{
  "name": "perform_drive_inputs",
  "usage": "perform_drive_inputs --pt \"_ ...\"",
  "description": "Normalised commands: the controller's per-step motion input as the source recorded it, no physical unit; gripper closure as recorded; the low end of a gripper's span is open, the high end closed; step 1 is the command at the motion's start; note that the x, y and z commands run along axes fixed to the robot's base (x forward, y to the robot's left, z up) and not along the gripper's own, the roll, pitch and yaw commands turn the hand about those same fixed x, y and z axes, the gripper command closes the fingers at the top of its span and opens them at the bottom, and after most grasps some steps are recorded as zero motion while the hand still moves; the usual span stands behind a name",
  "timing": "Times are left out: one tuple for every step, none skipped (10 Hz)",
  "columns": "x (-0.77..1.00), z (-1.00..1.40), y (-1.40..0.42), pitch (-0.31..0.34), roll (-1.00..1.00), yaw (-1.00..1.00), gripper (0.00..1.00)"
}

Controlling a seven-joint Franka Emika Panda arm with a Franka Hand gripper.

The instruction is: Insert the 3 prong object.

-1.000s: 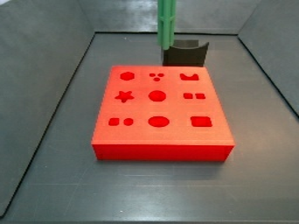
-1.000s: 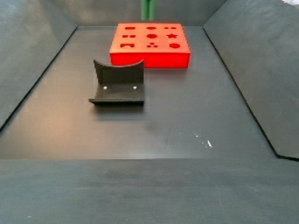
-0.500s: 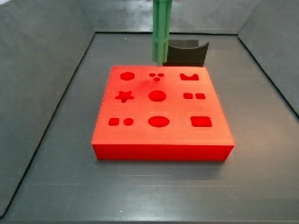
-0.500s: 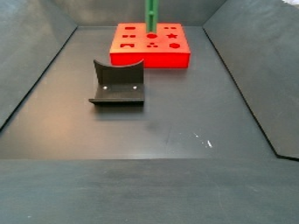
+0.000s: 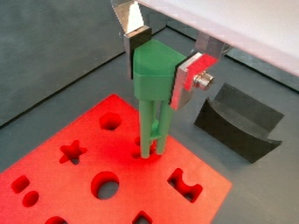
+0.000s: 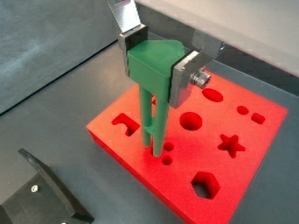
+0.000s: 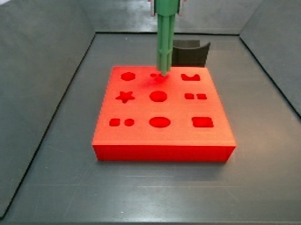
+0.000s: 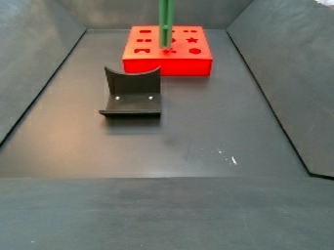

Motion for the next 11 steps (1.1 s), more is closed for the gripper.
perform_drive_inputs --pt "0.0 -0.17 0.0 -0.109 -0.15 0.17 1.0" --pt "0.06 -0.11 -0.02 -0.033 -0.1 0.21 1.0" --pt "0.01 0.0 -0.07 -0.019 -0.11 0.27 1.0" --pt "0.0 0.13 -0.04 -0.08 -0.17 0.27 1.0" --pt "-0.15 0.01 0.0 -0.084 -0.08 0.21 1.0" --pt "-0.12 0.0 -0.03 -0.074 -0.03 0.14 1.0" --pt "-0.17 0.0 -0.01 -0.047 0.0 0.0 1.0" --pt "-0.16 -0.01 -0.02 -0.026 0.0 0.0 1.0" --pt "-0.03 0.0 -0.06 -0.014 0.0 0.0 1.0" --pt "-0.01 -0.08 -0.02 0.0 0.05 -0.02 1.0" --pt "0.0 -0.07 -0.02 0.0 0.02 0.0 1.0"
